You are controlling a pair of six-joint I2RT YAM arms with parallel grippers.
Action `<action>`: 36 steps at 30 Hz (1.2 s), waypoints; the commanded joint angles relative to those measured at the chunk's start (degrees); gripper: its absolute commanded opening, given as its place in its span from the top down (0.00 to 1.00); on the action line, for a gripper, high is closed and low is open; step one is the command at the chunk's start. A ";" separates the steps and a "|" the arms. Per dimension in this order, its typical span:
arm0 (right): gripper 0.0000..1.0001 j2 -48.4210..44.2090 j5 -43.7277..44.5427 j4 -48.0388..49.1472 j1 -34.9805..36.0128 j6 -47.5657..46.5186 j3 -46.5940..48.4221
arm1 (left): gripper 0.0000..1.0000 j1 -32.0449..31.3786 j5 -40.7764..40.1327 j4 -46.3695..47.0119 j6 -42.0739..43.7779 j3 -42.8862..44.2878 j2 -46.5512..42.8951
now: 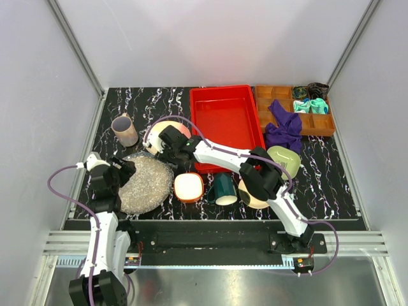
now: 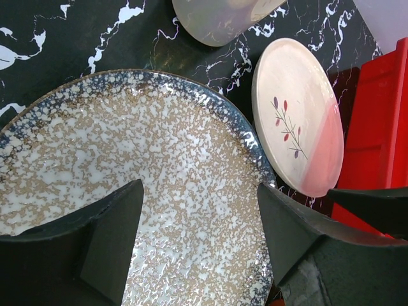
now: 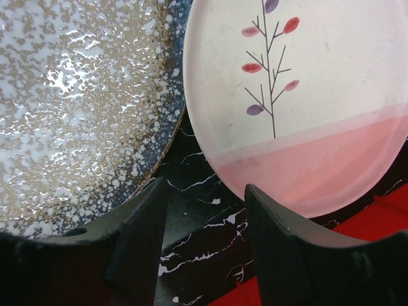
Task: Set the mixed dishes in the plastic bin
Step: Adjust the plate at the center of the board.
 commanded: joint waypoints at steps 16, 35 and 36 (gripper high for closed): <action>0.41 3.52 2.15 3.51 0.05 -2.81 1.07 | 0.24 0.28 2.29 6.23 -0.21 -0.93 1.65; 0.41 4.66 5.49 7.11 0.04 -4.48 2.65 | 0.24 0.28 3.96 8.25 -0.65 -0.76 3.58; 0.41 4.57 5.58 7.20 0.04 -4.57 2.65 | 0.24 0.28 3.96 8.25 -0.65 -0.76 3.49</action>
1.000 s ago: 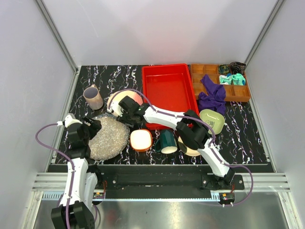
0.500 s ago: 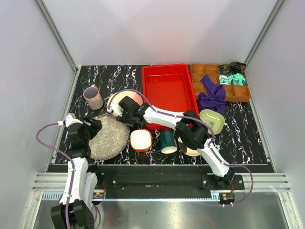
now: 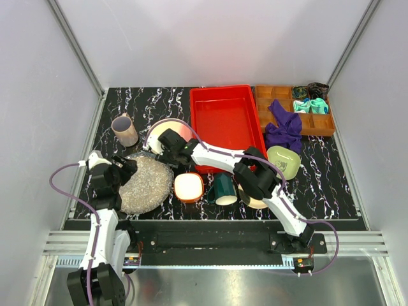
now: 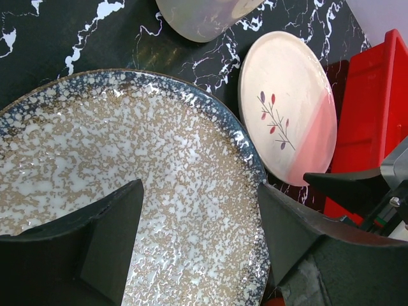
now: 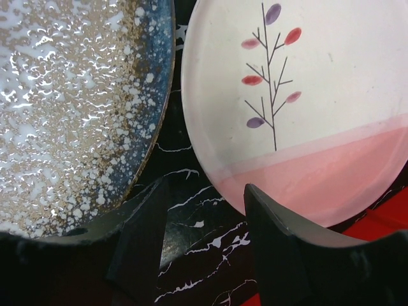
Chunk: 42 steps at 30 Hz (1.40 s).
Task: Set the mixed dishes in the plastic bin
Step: Adjust the plate at the center of the board.
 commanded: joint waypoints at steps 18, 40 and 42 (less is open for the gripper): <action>0.30 -5.55 2.76 3.07 0.83 4.79 2.25 | 0.24 0.28 1.07 3.57 -0.70 -0.54 -0.42; 0.31 -6.62 -25.69 -0.71 -3.64 25.71 4.63 | 0.24 0.28 -0.60 2.26 0.01 -1.34 -1.56; 0.32 -5.91 -26.85 -0.80 -4.43 28.24 5.16 | 0.24 0.37 -0.68 2.08 0.18 -1.16 -1.65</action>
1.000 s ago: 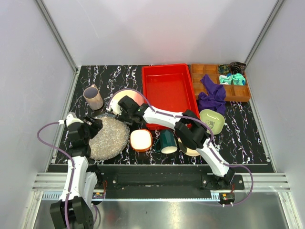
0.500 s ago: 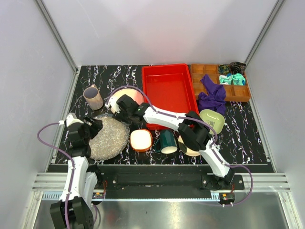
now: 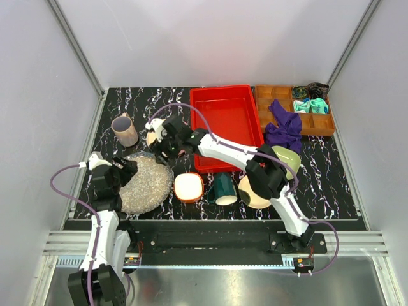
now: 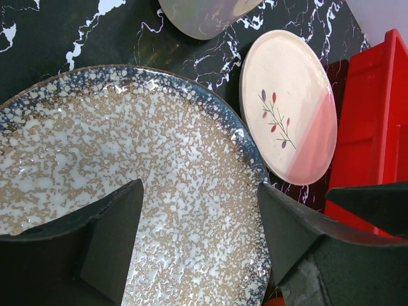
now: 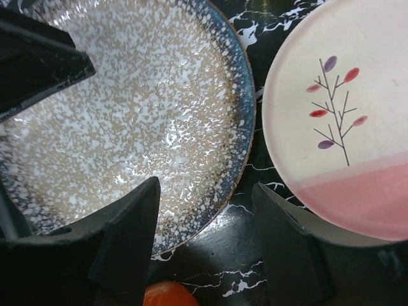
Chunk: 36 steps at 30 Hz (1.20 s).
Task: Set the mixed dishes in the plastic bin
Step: Pick up the plate at the center of the board.
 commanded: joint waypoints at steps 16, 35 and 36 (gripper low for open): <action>0.35 8.31 -18.03 -3.79 -7.52 13.83 9.55 | 0.24 0.28 -0.42 1.69 0.75 0.46 -0.01; 0.37 14.73 -23.48 -5.99 -7.52 15.32 13.51 | 0.24 0.28 -0.51 1.07 1.10 0.90 -0.18; 0.38 14.91 -23.57 -6.08 -7.52 15.32 13.51 | 0.24 0.28 -0.59 0.98 1.10 0.90 -0.36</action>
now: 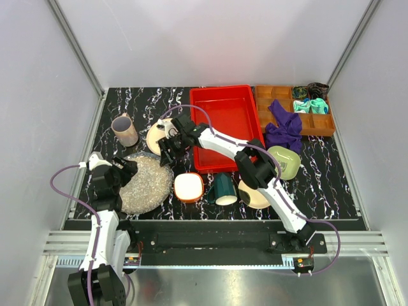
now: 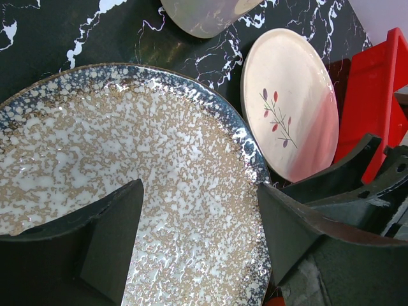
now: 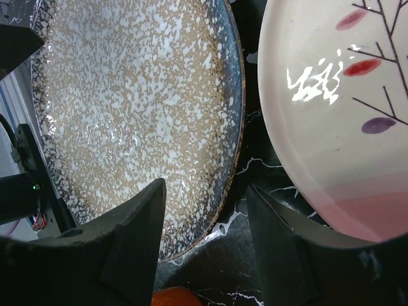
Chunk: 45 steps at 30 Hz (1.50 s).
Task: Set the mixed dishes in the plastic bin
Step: Pick up the plate at the center of the board.
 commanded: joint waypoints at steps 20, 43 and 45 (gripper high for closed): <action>0.53 5.05 -4.19 -1.65 0.21 1.01 5.46 | 0.24 0.37 -0.68 0.41 0.86 0.44 -1.66; 1.00 6.02 -3.31 -1.65 0.04 1.71 7.04 | 0.24 0.28 -0.86 -0.20 1.04 0.61 -2.27; 1.00 5.76 -3.92 -1.73 0.04 2.15 7.92 | 0.24 0.37 -0.95 -0.12 1.04 0.79 -2.27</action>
